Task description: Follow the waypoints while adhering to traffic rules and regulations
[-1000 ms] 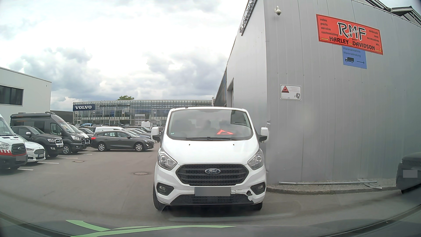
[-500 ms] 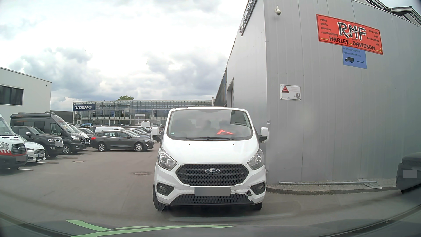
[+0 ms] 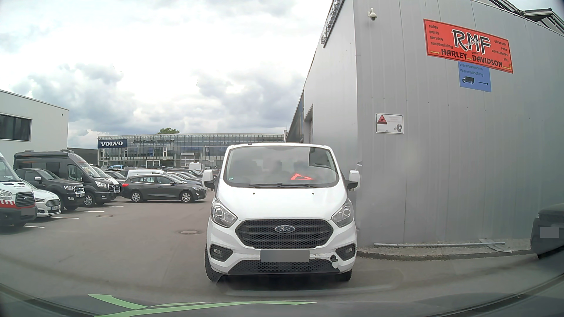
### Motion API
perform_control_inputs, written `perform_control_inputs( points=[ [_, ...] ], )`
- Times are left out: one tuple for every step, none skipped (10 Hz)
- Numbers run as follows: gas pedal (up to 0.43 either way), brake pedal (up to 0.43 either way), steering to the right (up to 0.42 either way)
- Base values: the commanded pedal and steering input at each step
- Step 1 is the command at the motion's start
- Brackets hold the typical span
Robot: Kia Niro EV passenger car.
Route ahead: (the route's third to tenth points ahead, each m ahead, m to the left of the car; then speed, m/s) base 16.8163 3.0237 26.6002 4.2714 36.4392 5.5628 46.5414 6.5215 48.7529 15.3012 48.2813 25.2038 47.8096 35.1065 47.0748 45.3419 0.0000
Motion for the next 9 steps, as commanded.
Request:
perform_control_inputs(
  points=[
    [0.0,0.47,-0.462],
    [0.0,0.47,-0.462],
    [0.0,0.47,-0.462],
    [0.0,0.47,-0.462],
    [0.0,0.47,-0.462],
    [0.0,0.47,-0.462],
    [0.0,0.47,-0.462],
    [0.0,0.47,-0.462],
    [0.0,0.47,-0.462]
  ],
)
